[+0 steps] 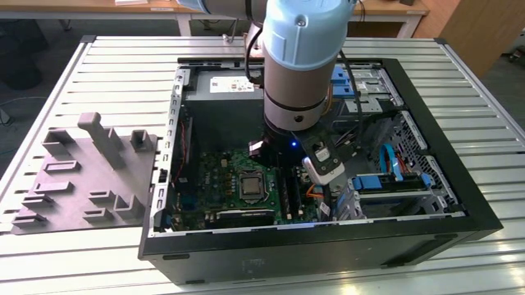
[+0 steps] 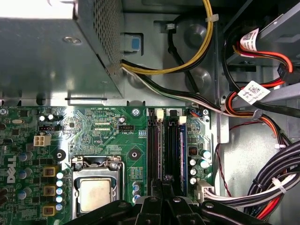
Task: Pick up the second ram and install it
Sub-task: 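Insert the second ram into the second slot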
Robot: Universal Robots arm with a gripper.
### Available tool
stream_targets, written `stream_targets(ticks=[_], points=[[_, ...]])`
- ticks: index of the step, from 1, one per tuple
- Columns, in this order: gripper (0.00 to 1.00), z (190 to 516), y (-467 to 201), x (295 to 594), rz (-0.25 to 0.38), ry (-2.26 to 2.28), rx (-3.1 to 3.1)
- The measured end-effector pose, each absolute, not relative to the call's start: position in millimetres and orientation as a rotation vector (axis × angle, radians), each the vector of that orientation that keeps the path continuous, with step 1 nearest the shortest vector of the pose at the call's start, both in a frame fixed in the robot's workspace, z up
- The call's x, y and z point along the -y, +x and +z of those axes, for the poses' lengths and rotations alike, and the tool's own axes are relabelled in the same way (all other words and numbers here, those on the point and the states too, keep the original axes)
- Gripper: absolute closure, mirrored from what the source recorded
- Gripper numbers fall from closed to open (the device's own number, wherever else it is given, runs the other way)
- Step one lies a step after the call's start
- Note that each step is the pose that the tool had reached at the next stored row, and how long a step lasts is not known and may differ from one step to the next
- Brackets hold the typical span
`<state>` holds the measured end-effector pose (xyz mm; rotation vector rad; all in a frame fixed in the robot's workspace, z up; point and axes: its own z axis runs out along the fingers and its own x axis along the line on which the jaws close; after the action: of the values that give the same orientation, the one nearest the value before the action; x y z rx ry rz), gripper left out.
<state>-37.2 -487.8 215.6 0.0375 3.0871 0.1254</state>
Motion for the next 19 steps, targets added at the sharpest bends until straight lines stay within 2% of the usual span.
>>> stream_targets(ticks=[19], points=[[0.88, 214.0, -37.2, 487.8, 0.125, 0.038, -3.087]])
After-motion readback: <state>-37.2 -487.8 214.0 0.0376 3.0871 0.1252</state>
